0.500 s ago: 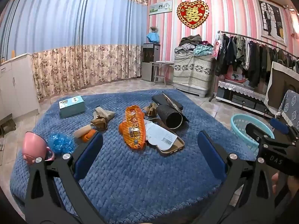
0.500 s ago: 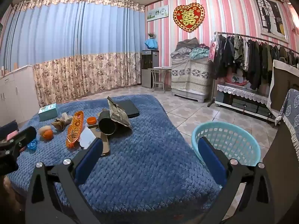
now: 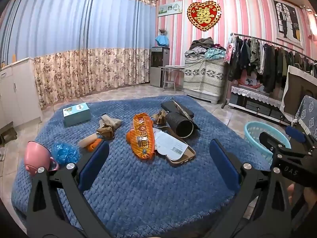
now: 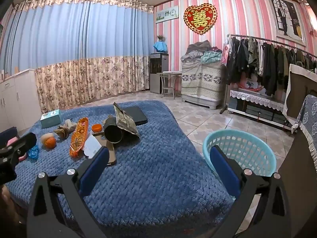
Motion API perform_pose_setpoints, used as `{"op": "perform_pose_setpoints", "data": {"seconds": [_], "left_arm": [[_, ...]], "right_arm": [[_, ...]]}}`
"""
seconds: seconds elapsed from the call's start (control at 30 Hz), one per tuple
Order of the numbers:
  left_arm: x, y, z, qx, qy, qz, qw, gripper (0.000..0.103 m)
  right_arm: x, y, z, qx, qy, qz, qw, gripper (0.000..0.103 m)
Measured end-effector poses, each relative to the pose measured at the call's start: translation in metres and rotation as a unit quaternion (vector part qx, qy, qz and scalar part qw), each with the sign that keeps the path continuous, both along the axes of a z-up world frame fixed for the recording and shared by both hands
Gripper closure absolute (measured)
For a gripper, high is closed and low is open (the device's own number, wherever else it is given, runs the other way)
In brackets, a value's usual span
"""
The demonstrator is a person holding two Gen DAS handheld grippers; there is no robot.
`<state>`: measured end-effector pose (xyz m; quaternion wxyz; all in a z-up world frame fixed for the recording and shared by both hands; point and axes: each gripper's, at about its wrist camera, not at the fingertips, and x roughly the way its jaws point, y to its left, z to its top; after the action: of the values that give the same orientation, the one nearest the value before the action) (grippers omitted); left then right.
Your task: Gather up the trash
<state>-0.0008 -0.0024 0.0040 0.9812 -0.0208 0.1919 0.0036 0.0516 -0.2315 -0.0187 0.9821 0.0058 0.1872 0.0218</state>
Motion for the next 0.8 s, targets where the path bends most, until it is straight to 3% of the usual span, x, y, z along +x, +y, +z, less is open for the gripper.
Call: {"op": "perform_pose_setpoints", "data": {"seconds": [0.8], "left_arm": [[0.0,-0.0017,-0.0001,0.003,0.001,0.002,1.0,0.005]], "right_arm": [[-0.0018,0.0027,0.0005,-0.002,0.0,0.0,1.0,0.004]]}}
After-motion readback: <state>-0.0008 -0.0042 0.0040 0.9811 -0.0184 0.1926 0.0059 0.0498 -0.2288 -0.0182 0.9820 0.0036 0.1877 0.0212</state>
